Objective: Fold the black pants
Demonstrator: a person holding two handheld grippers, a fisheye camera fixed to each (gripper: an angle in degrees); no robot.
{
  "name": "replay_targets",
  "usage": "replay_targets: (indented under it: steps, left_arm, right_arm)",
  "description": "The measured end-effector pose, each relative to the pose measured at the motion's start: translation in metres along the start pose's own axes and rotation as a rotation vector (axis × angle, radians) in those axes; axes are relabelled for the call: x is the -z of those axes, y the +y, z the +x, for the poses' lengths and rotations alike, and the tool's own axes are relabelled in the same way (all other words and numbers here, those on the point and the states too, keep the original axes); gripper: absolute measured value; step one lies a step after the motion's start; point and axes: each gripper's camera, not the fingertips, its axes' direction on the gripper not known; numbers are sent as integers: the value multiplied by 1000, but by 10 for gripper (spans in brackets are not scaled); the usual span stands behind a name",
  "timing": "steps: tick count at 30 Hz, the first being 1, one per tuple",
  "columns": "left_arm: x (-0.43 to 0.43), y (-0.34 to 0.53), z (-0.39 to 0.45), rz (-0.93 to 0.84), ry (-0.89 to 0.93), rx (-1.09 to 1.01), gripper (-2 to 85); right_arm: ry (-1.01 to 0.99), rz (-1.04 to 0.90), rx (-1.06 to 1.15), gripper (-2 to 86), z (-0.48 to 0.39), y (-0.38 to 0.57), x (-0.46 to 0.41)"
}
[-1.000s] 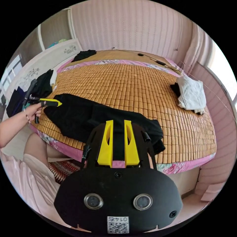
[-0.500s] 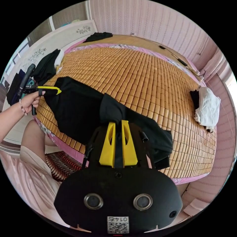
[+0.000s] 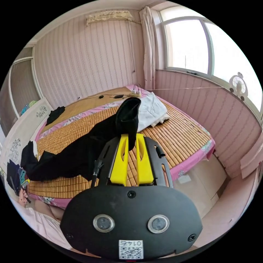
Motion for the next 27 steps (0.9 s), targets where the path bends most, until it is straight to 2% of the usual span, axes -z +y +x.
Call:
replay_targets:
  steps: [3, 5, 7, 9, 14, 19, 21, 23, 24, 25, 26, 27]
  left_arm:
    - [-11, 18, -21, -114, -51, 132, 46]
    - [-3, 17, -26, -94, -47, 161, 53]
    - [11, 7, -30, -11, -16, 178, 52]
    - [14, -5, -32, 38, 41, 199, 51]
    - [-9, -47, -16, 49, 161, 227, 96]
    - [-50, -68, 18, -38, 190, 147, 112]
    - [-55, -67, 21, -51, 169, 136, 113]
    - [-53, -66, 16, -26, 223, 182, 113]
    - [-51, -67, 13, -4, 255, 201, 113]
    - [-50, -68, 12, 5, 249, 209, 112]
    - [-50, -69, 11, 8, 238, 207, 112]
    - [-52, -70, 10, 8, 207, 205, 112]
  right_arm:
    - [53, -58, -85, 84, 12, 24, -13]
    - [77, -32, -56, 103, 1, 25, -10]
    - [141, -29, 93, 107, -34, 12, -15]
    - [106, -35, 200, 109, -67, -2, -27]
    - [-206, -142, 507, 117, -199, -29, -77]
    - [-774, -322, 722, 146, -386, -24, -99]
    - [-849, -351, 843, 162, -445, -16, -99]
    - [-826, -358, 1017, 171, -492, 2, -106]
    - [-730, -415, 1128, 169, -515, 20, -123]
    - [-623, -562, 1191, 167, -531, 35, -145]
    - [-598, -635, 1205, 165, -537, 39, -152]
    - [-608, -618, 1186, 144, -541, 35, -148]
